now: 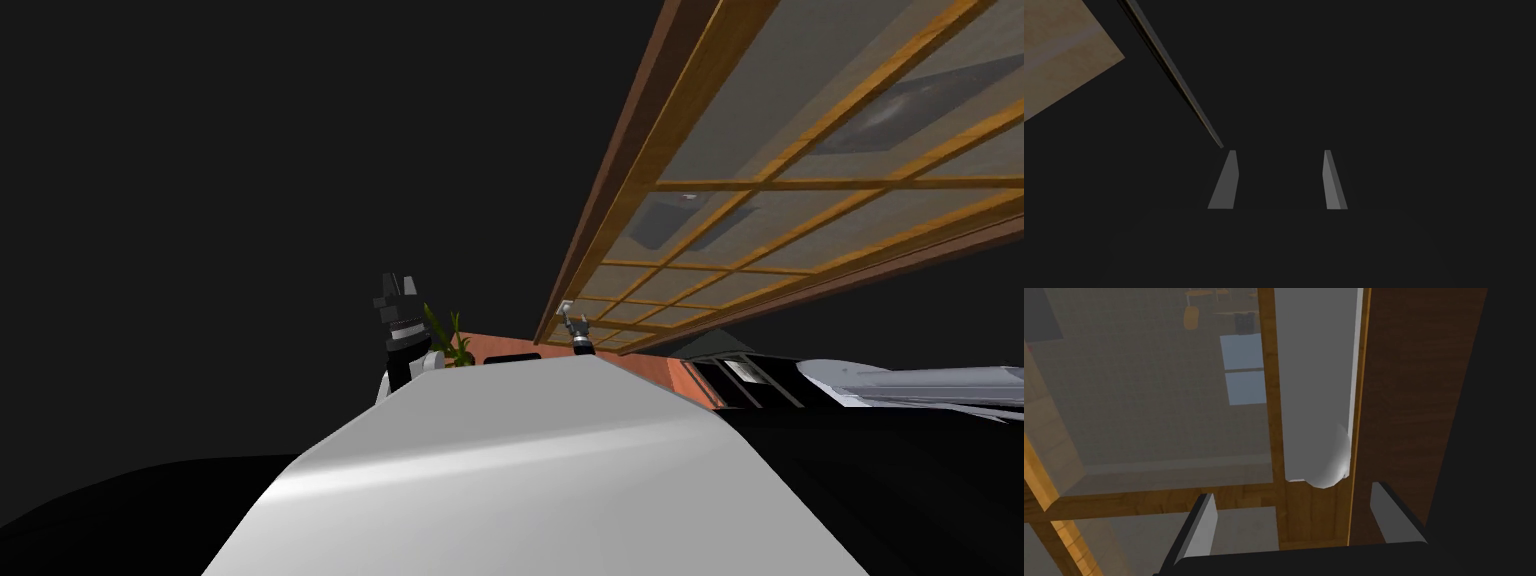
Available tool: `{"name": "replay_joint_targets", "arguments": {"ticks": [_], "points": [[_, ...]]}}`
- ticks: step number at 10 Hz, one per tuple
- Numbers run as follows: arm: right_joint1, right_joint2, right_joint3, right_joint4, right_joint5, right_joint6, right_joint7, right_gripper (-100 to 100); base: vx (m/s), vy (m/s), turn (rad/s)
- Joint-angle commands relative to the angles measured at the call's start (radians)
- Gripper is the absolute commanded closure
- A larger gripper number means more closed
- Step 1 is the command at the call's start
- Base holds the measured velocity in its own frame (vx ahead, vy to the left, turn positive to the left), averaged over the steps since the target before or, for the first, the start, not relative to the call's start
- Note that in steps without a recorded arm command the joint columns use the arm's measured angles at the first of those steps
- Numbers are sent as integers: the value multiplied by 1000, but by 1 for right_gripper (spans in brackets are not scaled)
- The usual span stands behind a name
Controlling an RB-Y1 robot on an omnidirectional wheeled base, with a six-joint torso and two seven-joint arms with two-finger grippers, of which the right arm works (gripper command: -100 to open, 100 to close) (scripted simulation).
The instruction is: Pull the door open
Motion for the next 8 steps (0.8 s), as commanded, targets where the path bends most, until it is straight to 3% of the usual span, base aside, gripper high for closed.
{"name": "replay_joint_targets", "arguments": {"ticks": [1, 3, 4, 8], "points": [[-3, 7, -6, 6, -5, -3, 4, -100, 214, -7, 49], [-1, 10, -8, 7, -6, -4, 5, -100, 142, -5, -2], [-1, 10, -8, 7, -6, -4, 5, 100, -24, 5, 33], [-1, 10, -8, 7, -6, -4, 5, 100, -13, 5, 10]]}}
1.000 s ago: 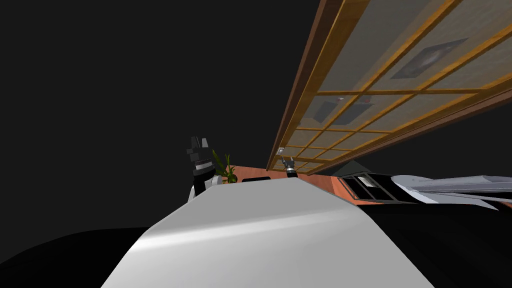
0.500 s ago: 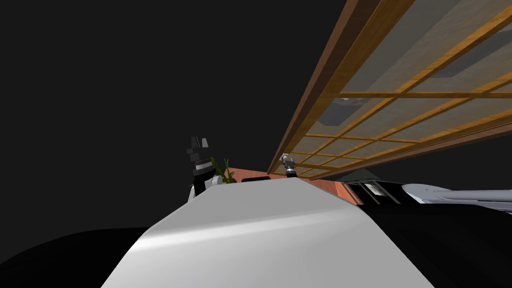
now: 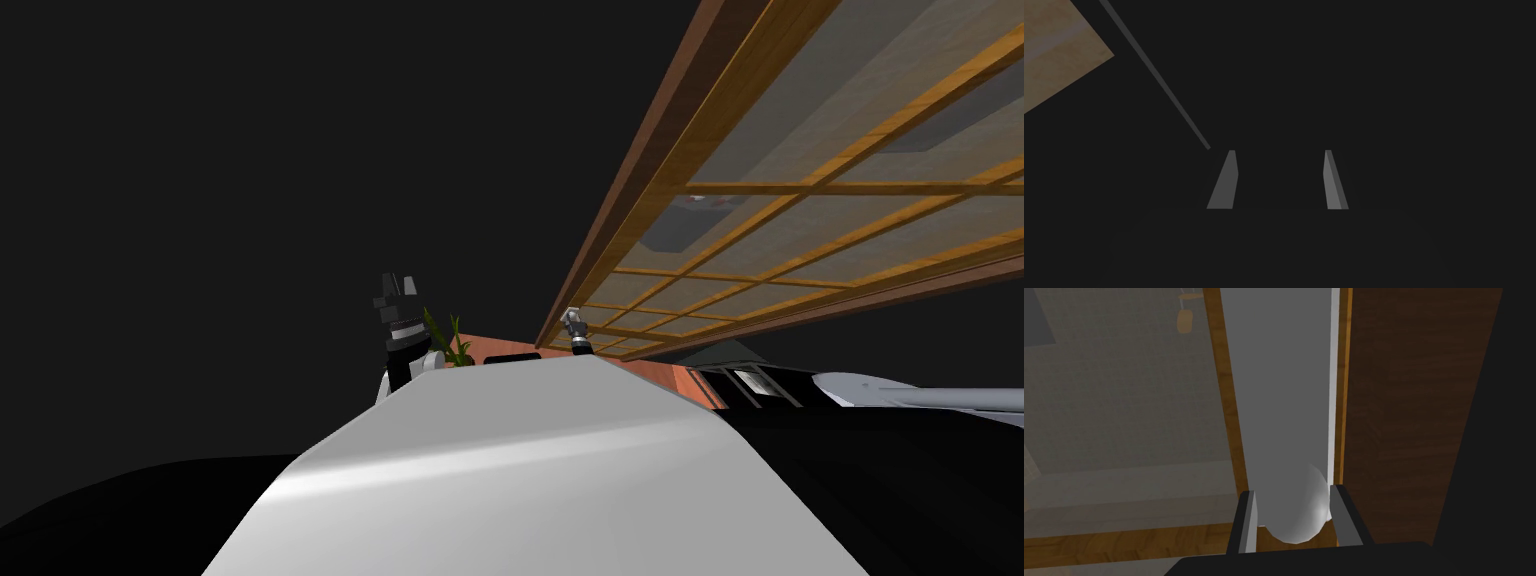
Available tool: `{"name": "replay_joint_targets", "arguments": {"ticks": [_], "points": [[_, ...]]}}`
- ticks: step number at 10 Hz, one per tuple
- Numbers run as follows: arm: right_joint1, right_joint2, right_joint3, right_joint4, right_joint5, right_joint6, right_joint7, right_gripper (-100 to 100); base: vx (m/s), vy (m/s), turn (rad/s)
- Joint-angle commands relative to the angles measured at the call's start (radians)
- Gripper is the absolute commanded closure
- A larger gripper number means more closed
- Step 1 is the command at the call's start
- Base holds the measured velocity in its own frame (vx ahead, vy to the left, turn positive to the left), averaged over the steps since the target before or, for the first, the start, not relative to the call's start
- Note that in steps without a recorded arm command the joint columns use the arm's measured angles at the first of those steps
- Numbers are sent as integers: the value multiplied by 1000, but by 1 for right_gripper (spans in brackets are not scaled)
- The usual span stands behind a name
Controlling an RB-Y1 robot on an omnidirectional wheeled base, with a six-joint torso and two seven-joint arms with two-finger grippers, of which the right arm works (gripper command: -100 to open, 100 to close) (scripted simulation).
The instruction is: Pull the door open
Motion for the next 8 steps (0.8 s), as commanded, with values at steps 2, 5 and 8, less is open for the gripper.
{"name": "replay_joint_targets", "arguments": {"ticks": [2, 5, 8], "points": [[-1, -4, 6, 2, -12, 0, -33, 100, -16, -7, 28], [-3, -13, 18, 6, -35, 0, -97, 100, -55, -24, 54], [-6, -21, 29, 9, -59, 0, -161, 100, -52, -8, 42]]}}
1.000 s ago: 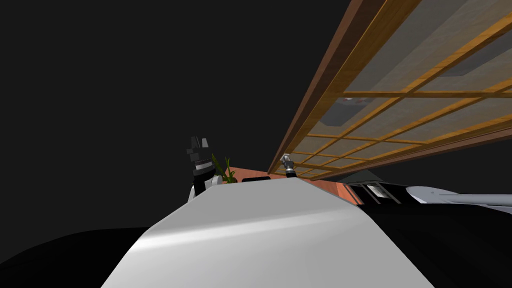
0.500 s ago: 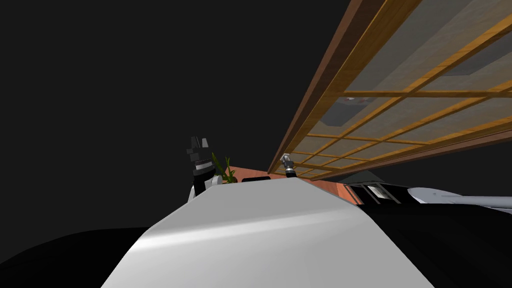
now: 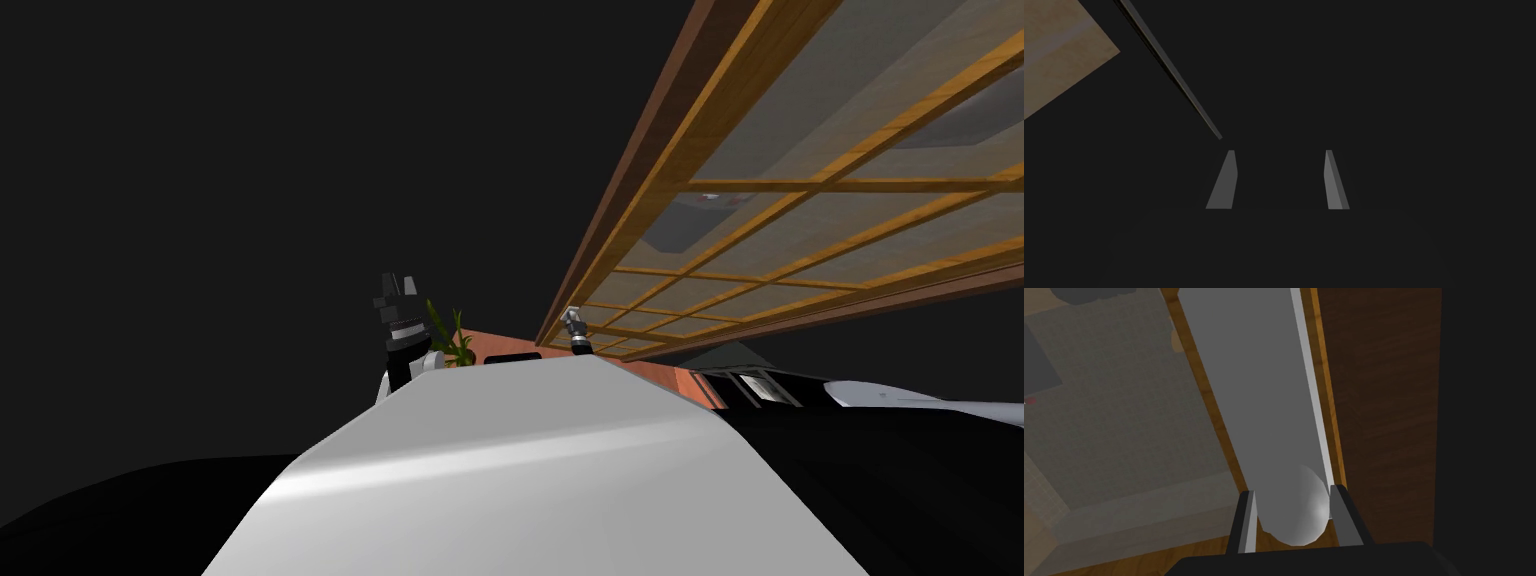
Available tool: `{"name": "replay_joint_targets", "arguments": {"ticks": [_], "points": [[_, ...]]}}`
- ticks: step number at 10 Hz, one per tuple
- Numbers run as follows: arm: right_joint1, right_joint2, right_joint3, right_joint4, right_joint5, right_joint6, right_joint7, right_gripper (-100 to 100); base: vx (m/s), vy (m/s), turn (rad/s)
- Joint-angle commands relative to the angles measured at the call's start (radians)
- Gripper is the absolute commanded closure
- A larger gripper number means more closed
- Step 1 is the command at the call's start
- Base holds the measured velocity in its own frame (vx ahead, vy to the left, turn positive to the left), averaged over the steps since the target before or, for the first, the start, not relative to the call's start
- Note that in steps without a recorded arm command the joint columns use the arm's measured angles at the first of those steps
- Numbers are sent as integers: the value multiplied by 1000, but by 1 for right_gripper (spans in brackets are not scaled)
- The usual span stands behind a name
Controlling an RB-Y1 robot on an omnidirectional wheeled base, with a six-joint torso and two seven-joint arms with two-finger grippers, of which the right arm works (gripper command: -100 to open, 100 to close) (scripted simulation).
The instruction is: Pull the door open
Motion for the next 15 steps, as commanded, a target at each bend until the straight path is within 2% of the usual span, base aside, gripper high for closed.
{"name": "replay_joint_targets", "arguments": {"ticks": [1, 6, 7, 9, 13, 15], "points": [[-3, -12, 2, 6, -20, -6, -46, 100, -53, -8, 54], [-8, -29, 31, 15, -80, -6, -190, 100, -58, -8, 62], [-8, -29, 31, 15, -80, -6, -200, 100, -36, 2, 18], [-11, -36, 45, 19, -108, -6, -263, 100, -46, -8, 57], [-14, -44, 59, 24, -136, -5, -343, 100, -40, -2, 41], [-17, -52, 76, 29, -169, -5, -407, 100, -44, -3, 58]]}}
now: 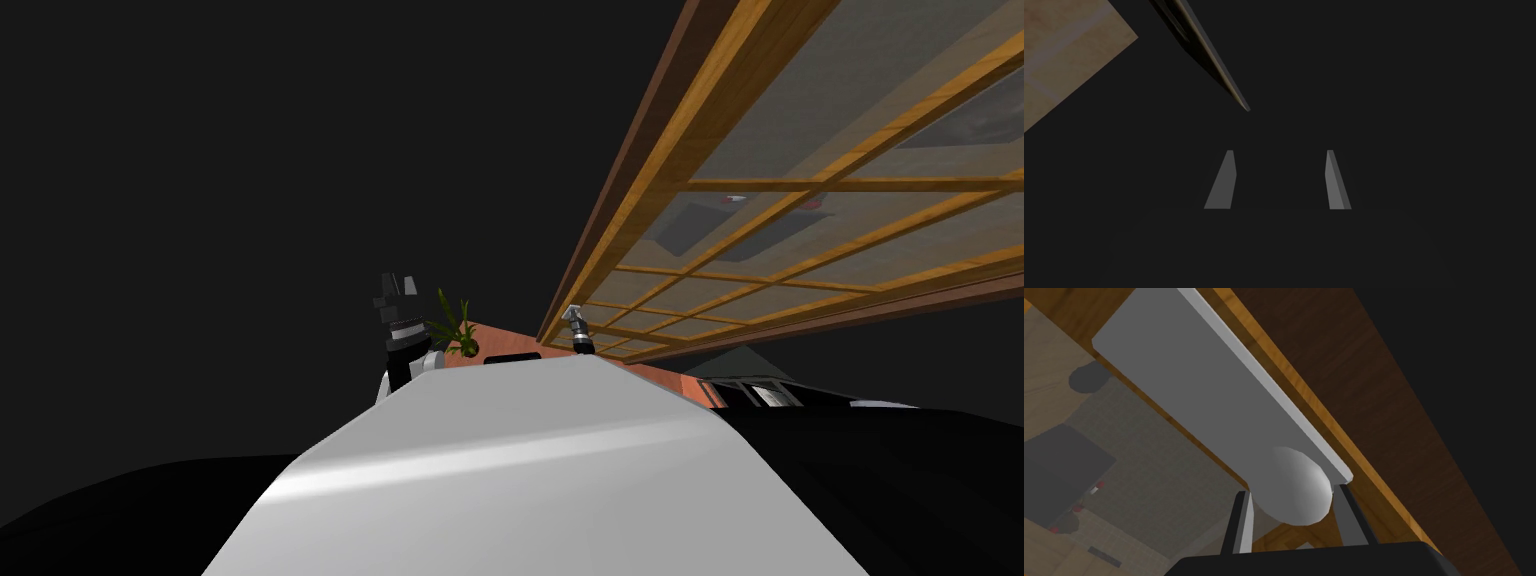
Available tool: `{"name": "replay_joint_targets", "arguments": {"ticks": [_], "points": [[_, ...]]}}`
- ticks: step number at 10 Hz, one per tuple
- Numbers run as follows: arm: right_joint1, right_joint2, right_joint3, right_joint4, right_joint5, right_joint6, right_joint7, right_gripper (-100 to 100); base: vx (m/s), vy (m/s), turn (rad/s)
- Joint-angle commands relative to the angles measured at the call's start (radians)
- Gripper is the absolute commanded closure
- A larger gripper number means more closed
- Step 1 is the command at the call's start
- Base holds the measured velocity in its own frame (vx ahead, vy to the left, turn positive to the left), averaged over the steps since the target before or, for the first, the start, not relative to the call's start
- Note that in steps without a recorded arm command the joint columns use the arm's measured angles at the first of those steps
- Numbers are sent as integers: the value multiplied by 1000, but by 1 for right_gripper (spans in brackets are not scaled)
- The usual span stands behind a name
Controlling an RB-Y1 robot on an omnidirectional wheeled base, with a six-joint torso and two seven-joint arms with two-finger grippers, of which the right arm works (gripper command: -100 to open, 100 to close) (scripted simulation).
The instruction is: Pull the door open
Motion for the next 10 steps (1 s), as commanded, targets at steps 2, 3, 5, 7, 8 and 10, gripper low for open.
{"name": "replay_joint_targets", "arguments": {"ticks": [2, 3, 5, 7, 8, 10], "points": [[-3, -5, 14, 1, -27, -1, -71, 100, -39, -4, 43], [-3, -5, 14, 1, -27, -1, -75, 100, -31, 0, 21], [-6, -13, 31, 7, -60, -1, -140, 100, -43, 1, 53], [-8, -17, 40, 9, -78, -1, -189, 100, -38, -6, 51], [-8, -17, 40, 9, -78, -1, -194, 100, -33, -6, 28], [-12, -25, 58, 15, -114, -1, -260, 100, -46, -2, 60]]}}
